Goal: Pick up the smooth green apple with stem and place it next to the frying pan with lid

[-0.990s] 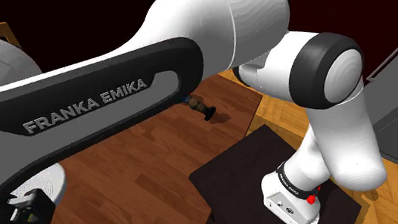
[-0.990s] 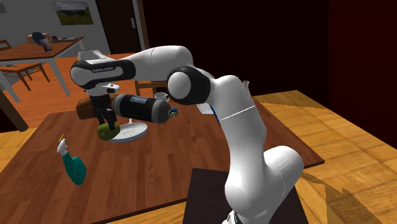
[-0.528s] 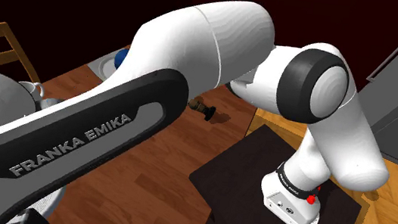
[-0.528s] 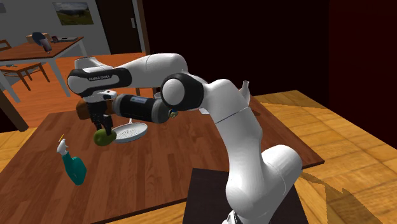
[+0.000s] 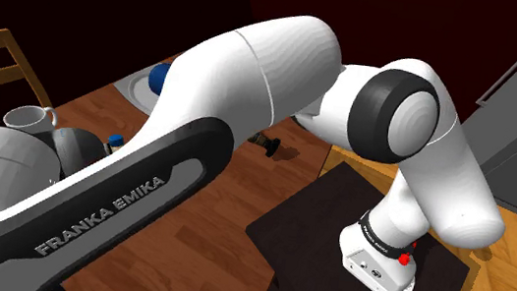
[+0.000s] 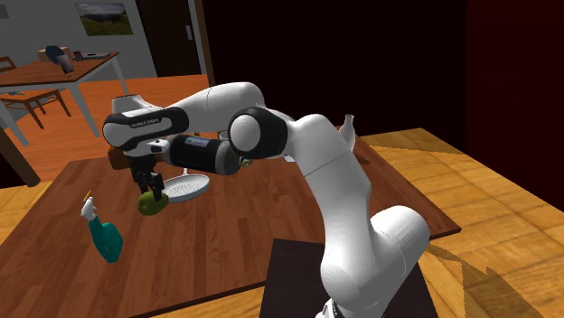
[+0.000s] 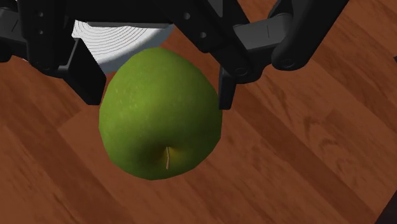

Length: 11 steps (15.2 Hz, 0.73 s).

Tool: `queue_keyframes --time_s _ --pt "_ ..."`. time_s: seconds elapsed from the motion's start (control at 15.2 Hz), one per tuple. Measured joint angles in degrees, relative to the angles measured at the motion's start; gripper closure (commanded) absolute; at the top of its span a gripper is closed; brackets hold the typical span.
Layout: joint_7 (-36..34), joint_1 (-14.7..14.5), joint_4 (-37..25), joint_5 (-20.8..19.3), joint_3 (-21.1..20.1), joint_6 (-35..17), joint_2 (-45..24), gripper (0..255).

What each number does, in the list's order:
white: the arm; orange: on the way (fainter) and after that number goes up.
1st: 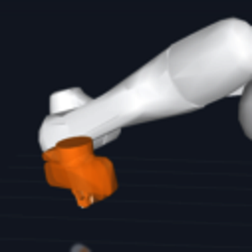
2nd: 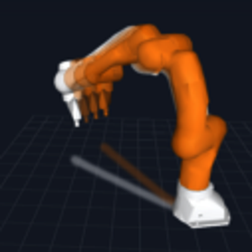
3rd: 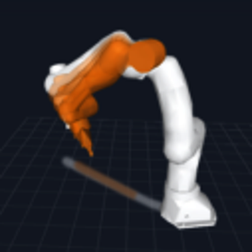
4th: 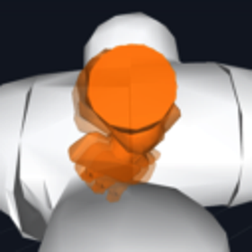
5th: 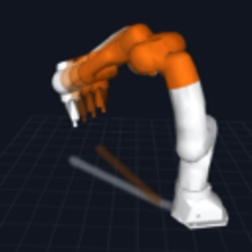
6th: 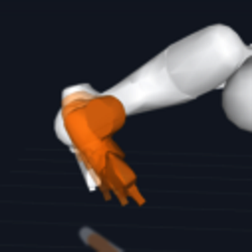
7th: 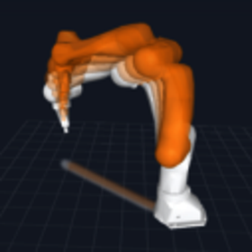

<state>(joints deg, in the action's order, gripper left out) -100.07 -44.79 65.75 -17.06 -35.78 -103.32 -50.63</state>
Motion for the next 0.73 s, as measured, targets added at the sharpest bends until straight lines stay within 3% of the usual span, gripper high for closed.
queue_keyframes --time_s 0.73 --pt "-0.01 0.13 3.34 -1.26 1.13 -6.09 -3.09 255"
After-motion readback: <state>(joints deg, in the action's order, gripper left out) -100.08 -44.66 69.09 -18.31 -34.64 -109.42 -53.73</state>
